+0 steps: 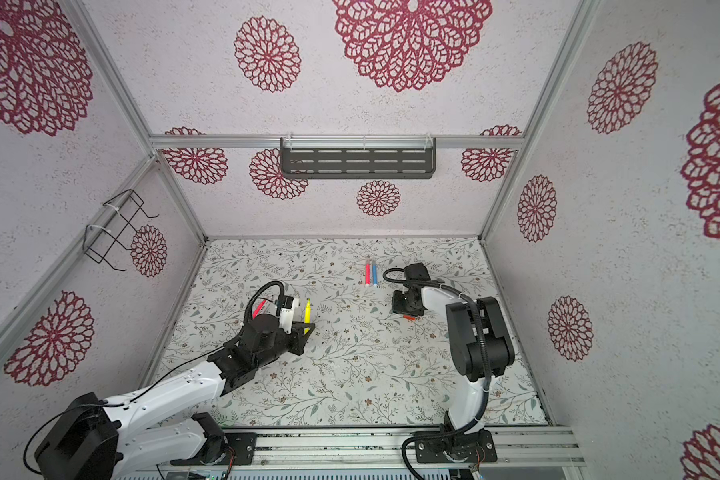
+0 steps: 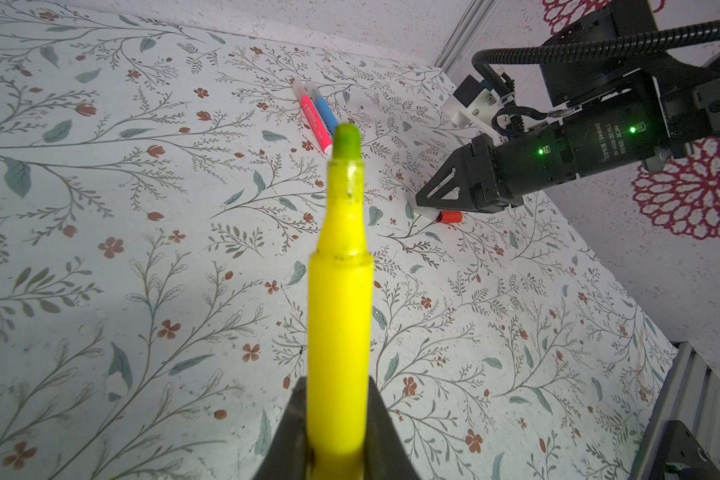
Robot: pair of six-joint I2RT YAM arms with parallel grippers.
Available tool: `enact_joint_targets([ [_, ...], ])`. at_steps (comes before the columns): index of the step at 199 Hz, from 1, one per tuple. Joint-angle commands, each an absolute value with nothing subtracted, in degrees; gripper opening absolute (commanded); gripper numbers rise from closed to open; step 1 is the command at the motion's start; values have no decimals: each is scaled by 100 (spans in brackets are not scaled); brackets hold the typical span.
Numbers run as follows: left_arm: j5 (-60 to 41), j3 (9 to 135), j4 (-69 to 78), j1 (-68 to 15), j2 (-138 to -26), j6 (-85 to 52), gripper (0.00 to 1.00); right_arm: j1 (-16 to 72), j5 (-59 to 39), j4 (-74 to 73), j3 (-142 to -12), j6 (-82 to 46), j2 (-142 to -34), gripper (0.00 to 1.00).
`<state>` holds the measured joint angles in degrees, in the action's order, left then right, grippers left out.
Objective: Insert the pens into the pen caps
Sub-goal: 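Lower the open right gripper onto a loose clear cap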
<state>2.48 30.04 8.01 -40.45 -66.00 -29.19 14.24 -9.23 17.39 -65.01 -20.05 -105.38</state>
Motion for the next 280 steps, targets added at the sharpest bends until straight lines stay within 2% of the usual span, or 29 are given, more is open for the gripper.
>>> enact_joint_targets([
  [1, 295, 2960, 895, -3978, -6486, -2936, 0, 1494, -984, 1669, -6484, -1925, -10559, 38],
  [122, 299, 2905, 855, -3929, -6404, -2922, 0, 1893, -1028, 1822, -6954, -1802, -11110, 37],
  [172, 274, 2878, 878, -3902, -6381, -2931, 0, 2070, -1090, 1564, -6442, -1916, -10848, 37],
  [280, 240, 2852, 876, -3859, -6320, -2909, 0, 2426, -421, 1730, -5696, -2057, -9767, 36],
])
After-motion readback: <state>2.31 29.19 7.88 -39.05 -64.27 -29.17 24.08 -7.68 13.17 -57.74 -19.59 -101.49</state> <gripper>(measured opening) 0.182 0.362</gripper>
